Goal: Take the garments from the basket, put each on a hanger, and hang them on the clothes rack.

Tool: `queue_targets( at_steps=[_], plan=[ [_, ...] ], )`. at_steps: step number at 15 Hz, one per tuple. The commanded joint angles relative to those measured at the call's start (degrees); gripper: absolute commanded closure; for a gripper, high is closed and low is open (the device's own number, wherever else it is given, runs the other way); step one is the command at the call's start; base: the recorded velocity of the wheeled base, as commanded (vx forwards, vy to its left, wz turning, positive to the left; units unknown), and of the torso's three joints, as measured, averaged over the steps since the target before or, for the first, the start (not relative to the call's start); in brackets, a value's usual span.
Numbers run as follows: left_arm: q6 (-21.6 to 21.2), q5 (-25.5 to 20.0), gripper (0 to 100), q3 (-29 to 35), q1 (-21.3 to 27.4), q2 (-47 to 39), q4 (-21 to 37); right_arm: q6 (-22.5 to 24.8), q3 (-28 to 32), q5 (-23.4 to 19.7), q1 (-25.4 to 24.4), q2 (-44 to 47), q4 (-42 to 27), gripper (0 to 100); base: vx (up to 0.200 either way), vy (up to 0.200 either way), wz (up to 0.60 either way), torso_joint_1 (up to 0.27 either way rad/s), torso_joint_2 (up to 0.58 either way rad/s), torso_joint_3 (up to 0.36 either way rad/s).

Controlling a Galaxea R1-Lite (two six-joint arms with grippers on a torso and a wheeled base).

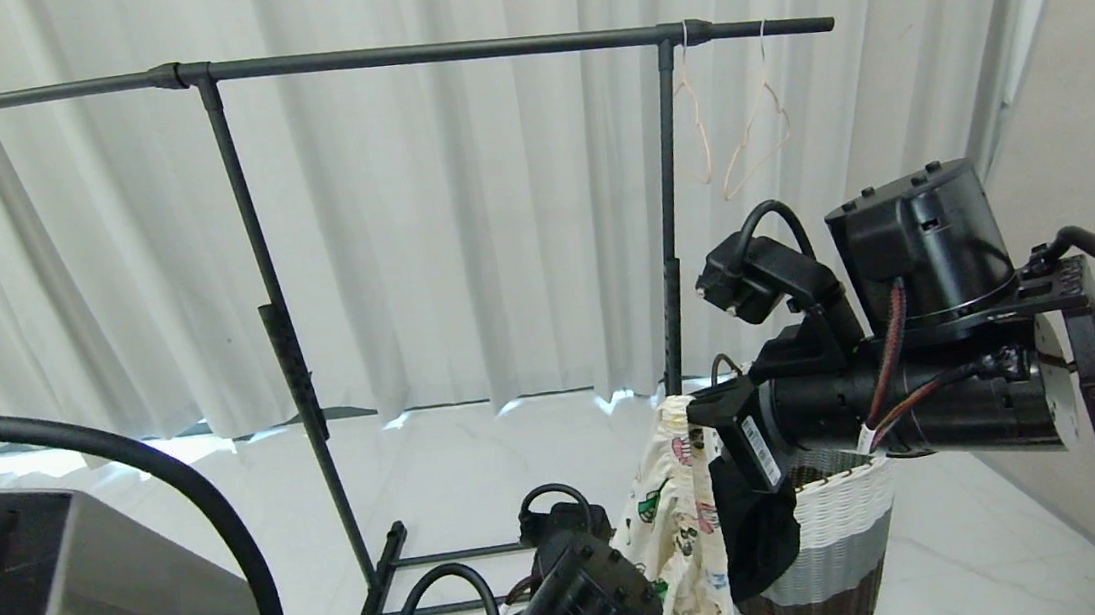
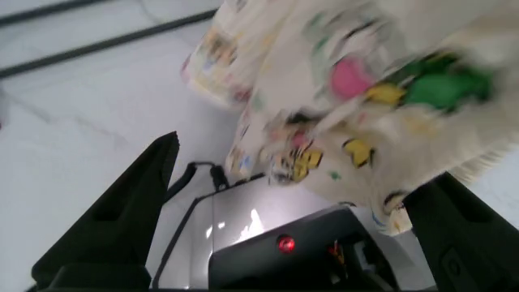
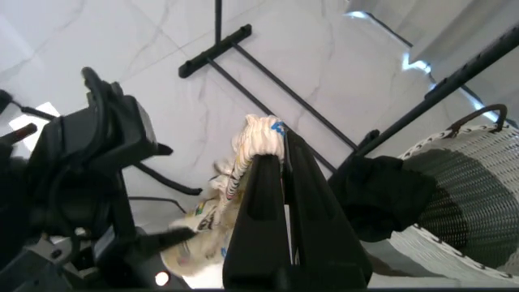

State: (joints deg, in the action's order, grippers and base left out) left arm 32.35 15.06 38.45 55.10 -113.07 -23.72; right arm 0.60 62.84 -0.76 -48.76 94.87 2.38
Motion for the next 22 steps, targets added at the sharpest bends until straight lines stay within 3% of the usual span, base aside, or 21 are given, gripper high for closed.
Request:
queue_targets(
  at_steps=[1,7,8,12,15,16,17,18,20,21,22],
  plan=[
    [0.9,0.0,0,-2.2,-0.2,-0.8,-0.1,0.0,-0.1,0.0,0.2,-1.8,-0.7,100,0.000,0.000,0.00,0.000,0.00,0.000],
    [1.0,0.0,0,-7.9,-0.1,-0.9,-1.2,0.0,-0.4,0.0,2.2,-3.5,-2.2,100,0.000,0.000,0.00,0.000,0.00,0.000],
    [1.2,-0.1,100,-8.9,0.0,-0.9,-3.3,-0.1,-0.5,0.0,2.3,-3.6,-2.7,100,0.000,0.000,0.00,0.000,0.00,0.000],
    [1.0,0.9,100,-10.2,0.2,0.8,-4.4,-0.2,-0.8,0.1,3.5,-4.1,-5.0,100,0.000,0.000,0.00,0.000,0.00,0.000],
    [-3.7,0.7,100,-11.0,-0.5,12.7,-4.6,-3.2,-6.9,0.6,7.1,-7.3,-8.1,100,0.000,0.000,0.00,0.000,0.00,0.000],
    [-5.6,-1.4,100,-10.8,-1.5,18.0,-4.0,-3.9,-9.7,1.2,7.9,-9.3,-9.3,100,0.000,0.000,0.00,0.000,0.00,0.000],
    [-8.2,-4.9,100,-9.5,-3.0,23.0,-1.4,-4.9,-12.0,1.6,8.3,-11.3,-10.4,100,0.000,0.000,0.00,0.000,0.00,0.000],
    [-10.2,-7.8,100,-5.8,-4.4,28.3,5.3,-6.0,-13.7,1.7,8.4,-13.2,-10.7,100,0.000,0.000,0.00,0.000,0.00,0.000],
    [-10.3,-10.8,100,4.6,-5.6,33.1,19.0,-6.4,-14.2,1.7,8.4,-16.0,-11.5,100,0.000,0.000,0.00,0.000,0.00,0.000],
    [-10.5,-11.3,100,14.5,-6.3,33.6,27.7,-6.4,-12.7,1.7,8.4,-17.8,-13.5,100,0.000,0.000,0.00,0.000,0.00,0.000],
    [-10.8,-11.3,100,20.9,-6.5,33.1,32.2,-6.4,-10.3,1.7,8.4,-18.8,-15.1,100,0.000,0.000,0.00,0.000,0.00,0.000]
  ],
)
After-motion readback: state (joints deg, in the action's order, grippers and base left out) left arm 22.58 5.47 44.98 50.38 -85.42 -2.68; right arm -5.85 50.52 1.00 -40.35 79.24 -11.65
